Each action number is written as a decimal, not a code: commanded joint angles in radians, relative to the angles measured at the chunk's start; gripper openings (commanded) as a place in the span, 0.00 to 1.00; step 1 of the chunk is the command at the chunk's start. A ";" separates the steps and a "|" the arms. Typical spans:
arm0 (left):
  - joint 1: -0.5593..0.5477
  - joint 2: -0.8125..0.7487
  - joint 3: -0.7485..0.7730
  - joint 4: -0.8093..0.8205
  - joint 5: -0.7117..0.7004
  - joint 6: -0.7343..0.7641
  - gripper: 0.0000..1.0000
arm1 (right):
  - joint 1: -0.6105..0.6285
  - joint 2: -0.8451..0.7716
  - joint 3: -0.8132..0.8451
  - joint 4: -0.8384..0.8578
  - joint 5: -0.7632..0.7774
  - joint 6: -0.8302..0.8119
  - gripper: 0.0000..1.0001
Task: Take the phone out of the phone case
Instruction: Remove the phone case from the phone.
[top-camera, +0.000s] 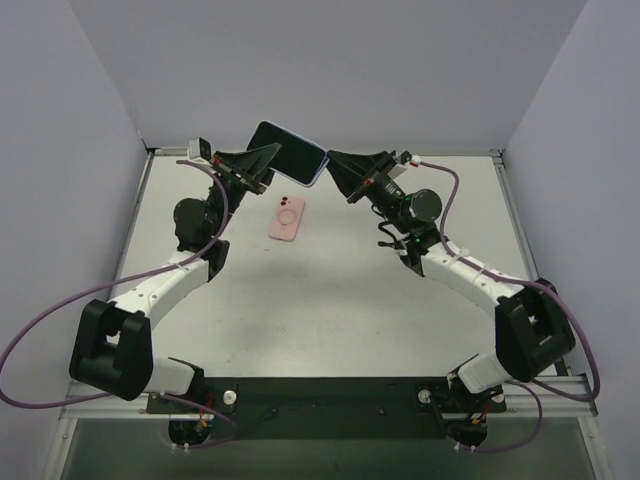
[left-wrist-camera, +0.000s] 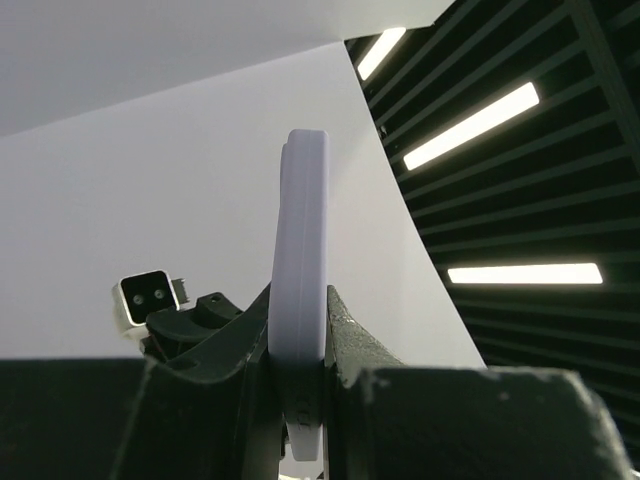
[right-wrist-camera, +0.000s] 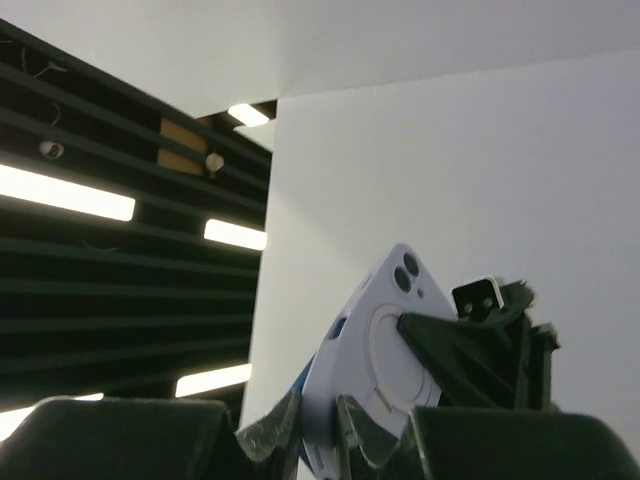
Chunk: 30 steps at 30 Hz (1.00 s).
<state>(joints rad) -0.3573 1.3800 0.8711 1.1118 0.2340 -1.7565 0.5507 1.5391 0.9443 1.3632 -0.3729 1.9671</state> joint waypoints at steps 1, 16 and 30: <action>-0.042 -0.111 0.078 0.431 0.145 -0.063 0.00 | -0.038 -0.143 -0.001 -0.477 -0.116 -0.296 0.00; -0.081 -0.107 0.147 0.233 0.290 -0.006 0.00 | -0.046 -0.172 0.189 -1.059 -0.261 -0.760 0.07; -0.161 -0.075 0.154 0.077 0.401 0.088 0.00 | -0.012 -0.100 0.297 -1.129 -0.422 -0.855 0.22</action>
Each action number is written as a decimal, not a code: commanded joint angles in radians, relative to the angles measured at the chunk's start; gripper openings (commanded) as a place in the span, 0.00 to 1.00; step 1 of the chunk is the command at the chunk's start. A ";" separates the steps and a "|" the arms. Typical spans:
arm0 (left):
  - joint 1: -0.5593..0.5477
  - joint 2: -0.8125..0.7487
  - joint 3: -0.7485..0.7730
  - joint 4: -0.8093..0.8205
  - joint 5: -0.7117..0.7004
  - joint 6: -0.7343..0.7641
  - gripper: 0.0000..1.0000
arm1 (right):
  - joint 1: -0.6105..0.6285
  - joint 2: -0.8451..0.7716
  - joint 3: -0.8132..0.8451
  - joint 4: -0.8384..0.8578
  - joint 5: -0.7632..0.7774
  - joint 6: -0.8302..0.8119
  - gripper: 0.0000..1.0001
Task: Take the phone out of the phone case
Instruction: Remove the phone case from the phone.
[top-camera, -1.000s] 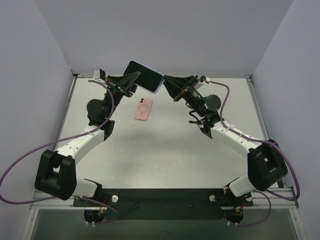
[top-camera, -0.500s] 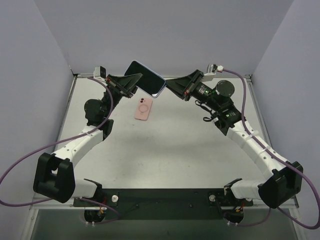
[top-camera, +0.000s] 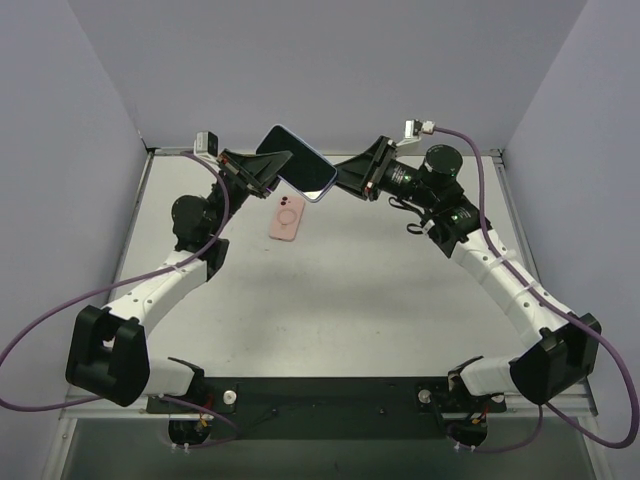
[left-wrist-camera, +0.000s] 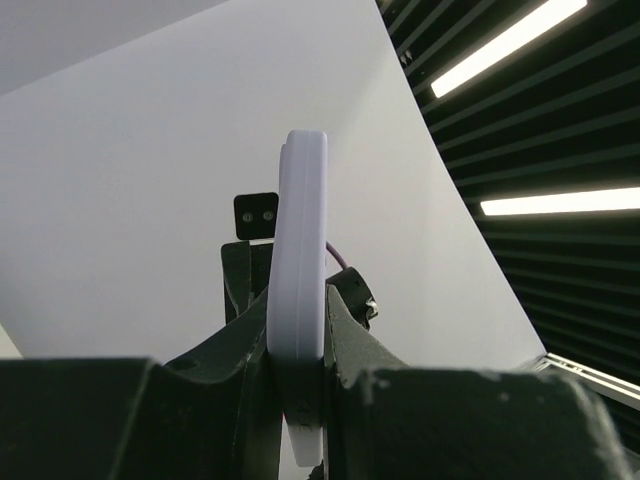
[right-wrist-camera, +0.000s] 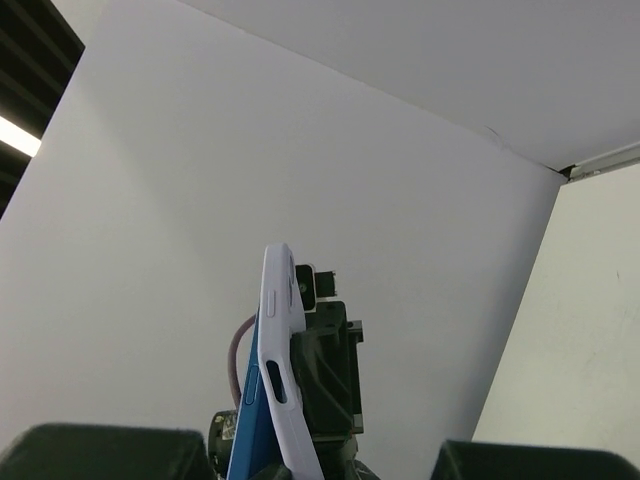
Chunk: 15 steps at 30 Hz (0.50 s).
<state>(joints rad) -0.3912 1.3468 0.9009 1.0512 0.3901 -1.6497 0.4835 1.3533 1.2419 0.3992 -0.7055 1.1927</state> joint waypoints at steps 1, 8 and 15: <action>-0.127 -0.040 0.124 0.138 0.253 -0.015 0.00 | 0.056 0.087 -0.004 -0.154 -0.098 -0.078 0.25; -0.141 -0.008 0.121 0.130 0.288 -0.012 0.00 | 0.070 0.113 -0.050 0.060 -0.198 0.045 0.31; -0.153 0.023 0.102 0.124 0.306 -0.009 0.00 | 0.066 0.147 -0.104 0.375 -0.273 0.263 0.00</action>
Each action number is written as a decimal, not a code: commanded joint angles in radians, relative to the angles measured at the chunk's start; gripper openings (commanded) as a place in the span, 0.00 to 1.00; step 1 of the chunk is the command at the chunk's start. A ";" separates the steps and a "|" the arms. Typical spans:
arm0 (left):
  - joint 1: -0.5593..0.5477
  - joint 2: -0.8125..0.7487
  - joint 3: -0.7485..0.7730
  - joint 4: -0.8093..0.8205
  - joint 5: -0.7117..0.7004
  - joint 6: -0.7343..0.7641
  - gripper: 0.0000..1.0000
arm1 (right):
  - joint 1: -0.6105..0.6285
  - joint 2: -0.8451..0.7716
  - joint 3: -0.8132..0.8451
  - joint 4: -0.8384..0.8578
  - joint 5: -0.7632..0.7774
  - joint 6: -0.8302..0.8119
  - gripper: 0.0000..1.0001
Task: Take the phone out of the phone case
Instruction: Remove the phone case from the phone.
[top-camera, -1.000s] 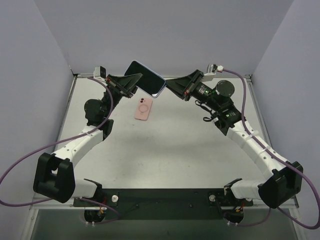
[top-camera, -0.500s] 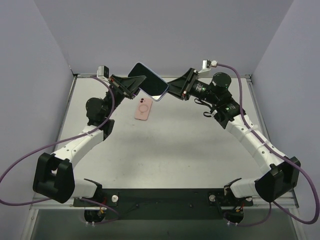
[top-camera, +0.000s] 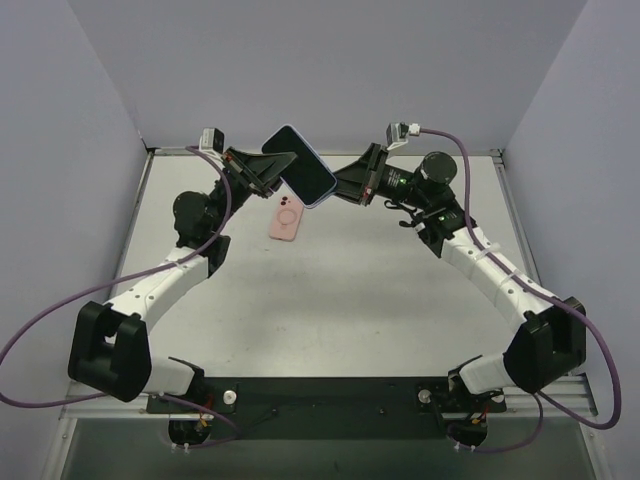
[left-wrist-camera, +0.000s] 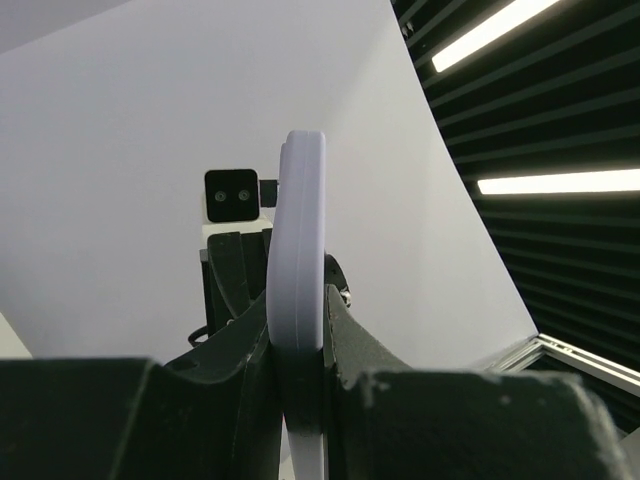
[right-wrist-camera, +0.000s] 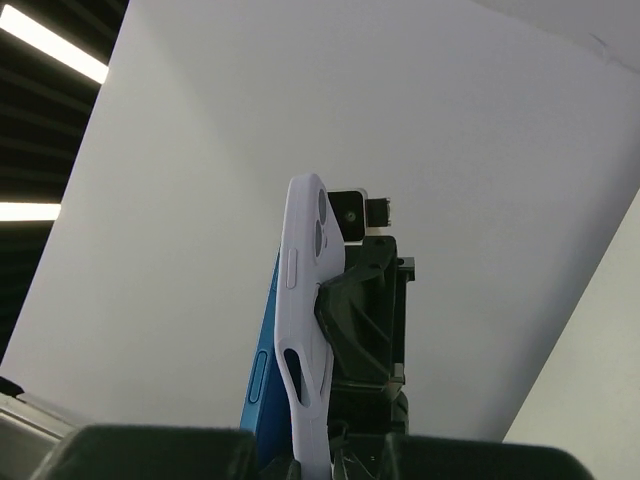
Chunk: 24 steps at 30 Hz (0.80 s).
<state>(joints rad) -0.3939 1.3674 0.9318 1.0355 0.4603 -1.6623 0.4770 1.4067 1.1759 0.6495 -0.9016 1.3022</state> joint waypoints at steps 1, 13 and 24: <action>-0.151 0.012 0.068 0.147 0.236 0.001 0.00 | 0.072 0.094 -0.042 0.153 -0.079 0.167 0.00; -0.111 -0.020 -0.033 -0.116 0.259 0.160 0.58 | -0.070 -0.202 -0.172 -0.525 0.308 -0.247 0.00; -0.089 0.039 -0.186 -0.181 0.275 0.216 0.94 | -0.225 -0.345 -0.171 -0.878 0.483 -0.496 0.00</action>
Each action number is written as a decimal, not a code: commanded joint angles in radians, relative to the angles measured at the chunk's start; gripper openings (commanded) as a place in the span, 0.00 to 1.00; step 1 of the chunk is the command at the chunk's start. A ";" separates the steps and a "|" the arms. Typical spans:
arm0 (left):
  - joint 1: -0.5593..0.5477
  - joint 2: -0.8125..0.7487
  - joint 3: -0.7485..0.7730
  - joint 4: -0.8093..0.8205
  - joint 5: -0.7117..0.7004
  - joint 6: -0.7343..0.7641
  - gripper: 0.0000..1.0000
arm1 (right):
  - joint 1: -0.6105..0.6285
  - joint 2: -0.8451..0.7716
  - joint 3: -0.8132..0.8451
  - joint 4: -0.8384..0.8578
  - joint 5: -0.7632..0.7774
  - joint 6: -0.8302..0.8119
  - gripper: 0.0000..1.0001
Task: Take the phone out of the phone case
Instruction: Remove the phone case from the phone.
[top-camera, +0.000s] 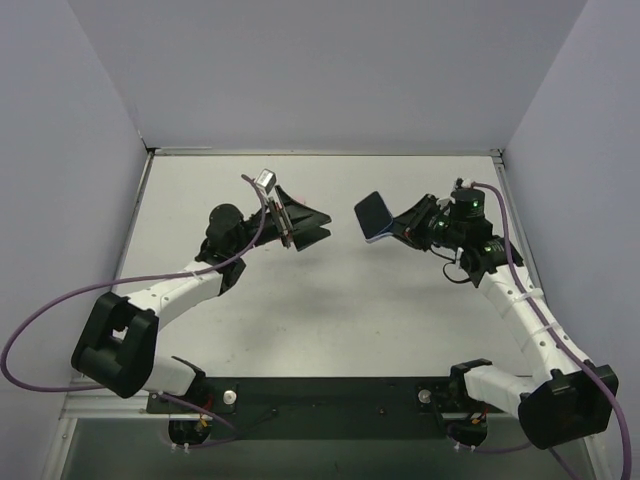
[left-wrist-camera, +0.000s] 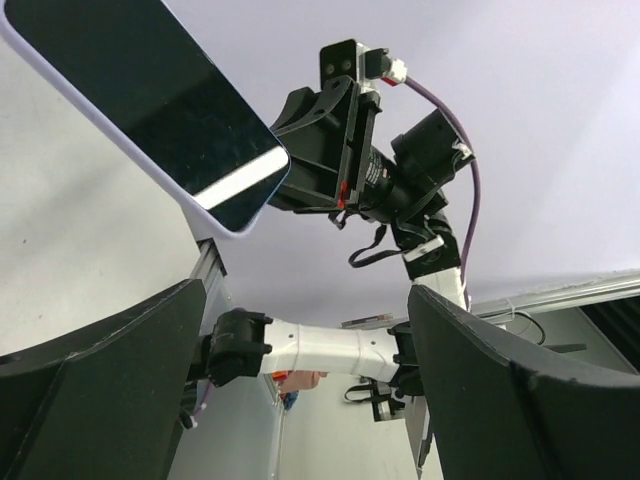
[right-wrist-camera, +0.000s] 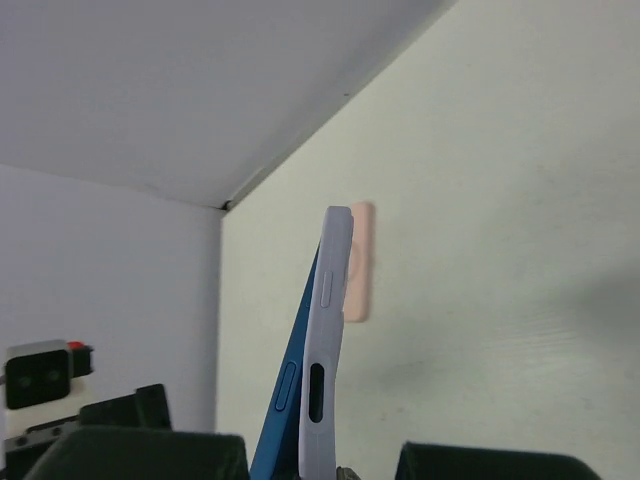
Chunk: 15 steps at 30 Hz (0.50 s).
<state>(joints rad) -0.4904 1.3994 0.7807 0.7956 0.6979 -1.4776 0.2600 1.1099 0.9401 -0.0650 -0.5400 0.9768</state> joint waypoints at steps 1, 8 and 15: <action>0.009 0.003 -0.044 0.050 0.035 0.036 0.94 | -0.005 -0.039 0.078 -0.252 0.147 -0.208 0.00; -0.003 -0.069 0.034 -0.588 -0.132 0.347 0.96 | 0.128 0.005 0.108 -0.475 0.503 -0.426 0.00; -0.057 -0.092 0.137 -0.938 -0.394 0.504 0.97 | 0.333 0.106 0.101 -0.529 0.802 -0.469 0.00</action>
<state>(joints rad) -0.5282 1.3502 0.8574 0.0898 0.4572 -1.1069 0.5049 1.1683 0.9974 -0.5533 0.0559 0.5682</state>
